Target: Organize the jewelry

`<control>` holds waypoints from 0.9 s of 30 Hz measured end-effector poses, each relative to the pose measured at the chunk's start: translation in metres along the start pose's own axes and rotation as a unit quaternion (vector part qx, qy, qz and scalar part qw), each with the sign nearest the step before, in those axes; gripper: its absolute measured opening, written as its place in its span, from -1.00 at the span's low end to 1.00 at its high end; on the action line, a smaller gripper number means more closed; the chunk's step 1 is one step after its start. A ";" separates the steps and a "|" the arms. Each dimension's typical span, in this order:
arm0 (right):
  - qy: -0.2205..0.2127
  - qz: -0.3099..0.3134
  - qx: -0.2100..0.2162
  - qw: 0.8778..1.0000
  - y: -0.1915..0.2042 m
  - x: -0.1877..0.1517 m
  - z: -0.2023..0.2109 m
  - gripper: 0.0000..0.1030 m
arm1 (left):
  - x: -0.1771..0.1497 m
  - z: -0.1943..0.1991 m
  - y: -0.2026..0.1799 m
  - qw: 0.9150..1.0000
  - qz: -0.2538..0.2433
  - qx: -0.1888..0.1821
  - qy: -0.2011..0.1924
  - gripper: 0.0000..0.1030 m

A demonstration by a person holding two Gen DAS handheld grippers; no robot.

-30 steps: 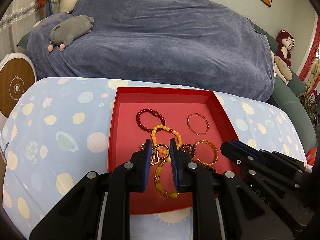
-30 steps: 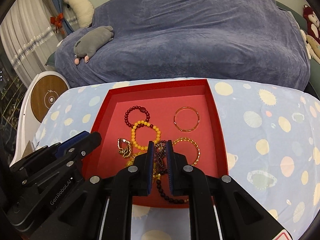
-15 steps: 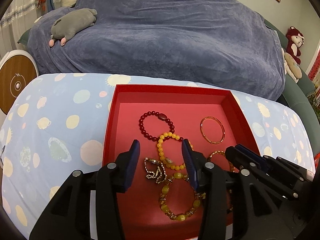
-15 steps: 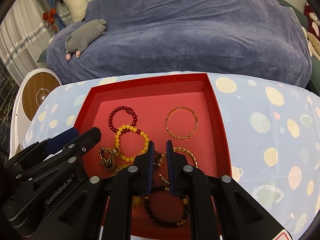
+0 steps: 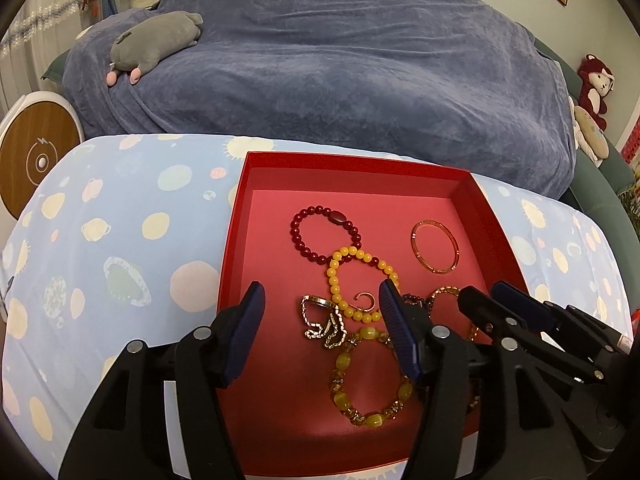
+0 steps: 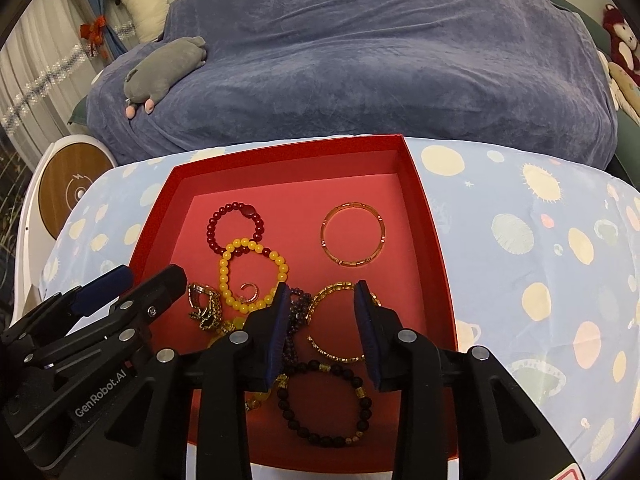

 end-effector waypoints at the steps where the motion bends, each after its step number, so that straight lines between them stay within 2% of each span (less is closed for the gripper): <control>1: 0.000 0.000 0.001 1.000 0.001 -0.001 0.001 -0.37 | -0.001 0.001 0.001 1.000 0.000 0.000 0.000 0.09; 11: -0.002 0.006 0.001 1.000 0.010 -0.021 0.026 -0.36 | -0.018 0.027 0.005 1.000 0.005 0.001 -0.001 0.10; 20: -0.008 0.005 -0.003 1.000 0.019 -0.051 0.060 -0.35 | -0.047 0.060 0.007 1.000 0.007 -0.003 -0.001 0.10; 24: -0.008 0.001 -0.008 1.000 0.018 -0.064 0.071 -0.34 | -0.060 0.072 0.010 1.000 0.014 0.011 -0.005 0.41; 27: -0.013 -0.004 -0.017 1.000 0.015 -0.069 0.079 -0.16 | -0.065 0.080 0.012 1.000 0.018 0.018 -0.008 0.52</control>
Point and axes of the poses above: each gripper's, at about its wrist camera, not at the fingertips, and z roughly against the way its jaws point, y to its left, x to its top, the point moved 1 cm from there along -z, roughly the way its jaws point, and after that the axes turned 3 degrees about z, right-handed, at the moved point
